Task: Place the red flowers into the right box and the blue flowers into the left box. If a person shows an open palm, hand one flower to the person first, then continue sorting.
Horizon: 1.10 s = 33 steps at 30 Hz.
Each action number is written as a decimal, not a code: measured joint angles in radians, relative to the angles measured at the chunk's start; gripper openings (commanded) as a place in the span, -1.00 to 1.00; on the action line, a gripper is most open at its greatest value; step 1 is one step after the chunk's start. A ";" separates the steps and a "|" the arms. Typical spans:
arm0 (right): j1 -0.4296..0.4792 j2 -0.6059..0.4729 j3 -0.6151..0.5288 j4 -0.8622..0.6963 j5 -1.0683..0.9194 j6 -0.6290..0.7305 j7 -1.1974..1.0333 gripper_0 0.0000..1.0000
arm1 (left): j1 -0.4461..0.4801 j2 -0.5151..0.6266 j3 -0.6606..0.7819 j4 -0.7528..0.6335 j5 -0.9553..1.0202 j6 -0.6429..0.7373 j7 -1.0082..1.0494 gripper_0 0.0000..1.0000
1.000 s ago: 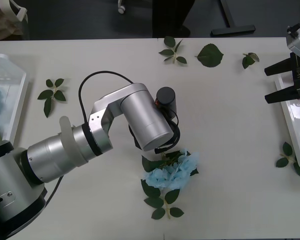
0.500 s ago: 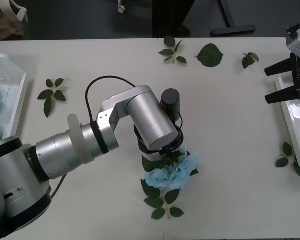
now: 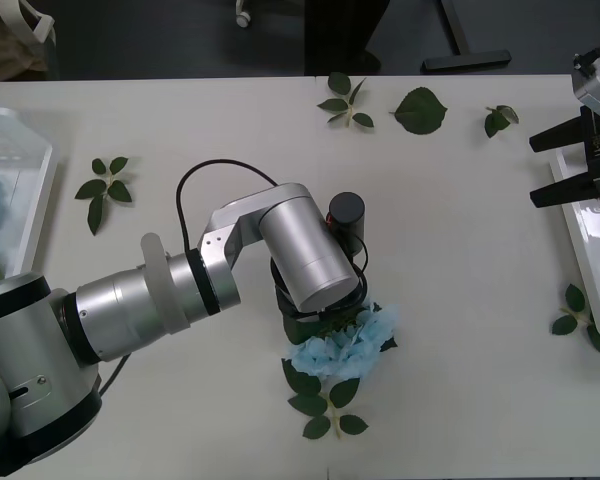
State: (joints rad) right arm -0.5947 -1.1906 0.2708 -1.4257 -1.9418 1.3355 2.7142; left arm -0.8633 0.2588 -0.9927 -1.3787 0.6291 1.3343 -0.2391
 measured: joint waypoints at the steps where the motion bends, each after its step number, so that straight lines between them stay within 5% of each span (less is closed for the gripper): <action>1: 0.000 0.000 0.000 0.000 0.000 0.000 0.000 0.81 | 0.000 0.000 0.000 0.007 0.000 -0.004 0.000 1.00; 23: 0.000 0.000 0.000 0.000 0.000 0.000 0.000 0.82 | 0.000 0.000 -0.025 0.038 -0.008 -0.016 0.001 1.00; 24: 0.000 0.000 0.000 0.000 0.000 0.000 0.000 0.82 | 0.000 0.000 -0.025 0.038 -0.008 -0.016 0.001 0.93; 26: 0.000 0.000 0.000 0.000 0.000 0.000 0.000 0.82 | 0.000 0.000 -0.025 0.039 -0.008 -0.016 0.001 0.36; 27: 0.000 0.000 0.000 0.000 0.000 0.000 0.000 0.82 | 0.000 0.000 -0.025 0.040 -0.008 -0.016 0.001 -0.02; 28: 0.000 0.000 0.000 0.000 0.000 0.000 0.000 0.82 | 0.000 0.000 -0.025 0.041 -0.008 -0.016 0.001 -0.62; 30: 0.000 0.000 0.000 0.000 0.000 0.000 0.000 0.82 | 0.000 0.000 -0.025 0.041 -0.008 -0.016 0.001 -0.99; 33: 0.000 0.000 0.000 0.000 0.000 0.000 0.000 0.82 | 0.000 0.000 -0.025 0.045 -0.008 -0.016 0.001 -1.00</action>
State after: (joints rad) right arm -0.5947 -1.1906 0.2710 -1.4257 -1.9416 1.3356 2.7142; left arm -0.8635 0.2588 -1.0175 -1.3339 0.6211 1.3181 -0.2376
